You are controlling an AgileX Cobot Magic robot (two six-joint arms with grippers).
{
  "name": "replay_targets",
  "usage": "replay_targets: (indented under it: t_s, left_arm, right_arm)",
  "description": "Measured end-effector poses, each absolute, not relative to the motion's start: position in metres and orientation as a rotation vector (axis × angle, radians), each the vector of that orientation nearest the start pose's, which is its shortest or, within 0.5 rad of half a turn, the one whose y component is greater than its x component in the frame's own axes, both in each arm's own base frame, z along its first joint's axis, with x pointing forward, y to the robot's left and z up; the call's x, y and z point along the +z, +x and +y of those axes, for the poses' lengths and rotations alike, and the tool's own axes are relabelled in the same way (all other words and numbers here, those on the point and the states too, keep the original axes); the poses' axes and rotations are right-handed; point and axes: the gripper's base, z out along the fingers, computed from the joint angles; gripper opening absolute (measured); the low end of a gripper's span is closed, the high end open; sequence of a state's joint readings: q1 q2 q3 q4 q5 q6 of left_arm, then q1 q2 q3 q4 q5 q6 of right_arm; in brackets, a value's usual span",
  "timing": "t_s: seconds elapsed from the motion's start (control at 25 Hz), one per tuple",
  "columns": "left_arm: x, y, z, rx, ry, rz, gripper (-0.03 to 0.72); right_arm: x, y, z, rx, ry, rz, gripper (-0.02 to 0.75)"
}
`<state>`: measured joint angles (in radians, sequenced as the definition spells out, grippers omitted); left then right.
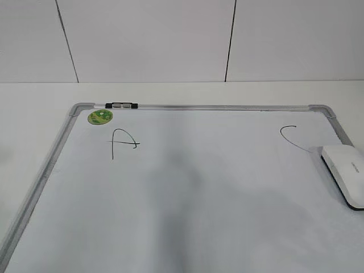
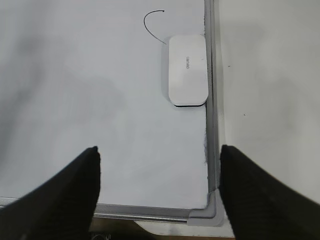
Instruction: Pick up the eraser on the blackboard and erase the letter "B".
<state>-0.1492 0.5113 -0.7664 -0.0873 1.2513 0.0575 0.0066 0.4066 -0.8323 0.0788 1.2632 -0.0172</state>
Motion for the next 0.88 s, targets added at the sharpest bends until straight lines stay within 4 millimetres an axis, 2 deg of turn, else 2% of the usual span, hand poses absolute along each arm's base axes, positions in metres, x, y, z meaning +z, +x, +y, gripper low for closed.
replay_targets:
  t_s: [0.2, 0.4, 0.6, 0.76, 0.88]
  left_arm:
    - [0.317, 0.004, -0.010, -0.179, 0.252, 2.276, 0.236]
    - [0.299, -0.030, -0.005, -0.184, 0.248, 2.121, 0.237]
    - [0.283, -0.023, -0.006, -0.186, 0.251, 2.171, 0.236]
    - [0.283, -0.018, -0.006, -0.179, 0.241, 2.128, 0.236]
    - [0.281, -0.012, -0.006, -0.176, 0.230, 2.087, 0.236]
  right_arm:
    - [0.323, 0.004, 0.007, 0.076, -0.071, 2.270, 0.572]
    - [0.306, -0.012, 0.007, 0.049, -0.121, 2.214, 0.572]
    - [0.291, -0.021, 0.006, 0.026, -0.150, 2.185, 0.572]
    - [0.274, -0.022, 0.006, 0.027, -0.151, 2.198, 0.572]
    - [0.272, -0.022, 0.006, 0.025, -0.152, 2.184, 0.572]
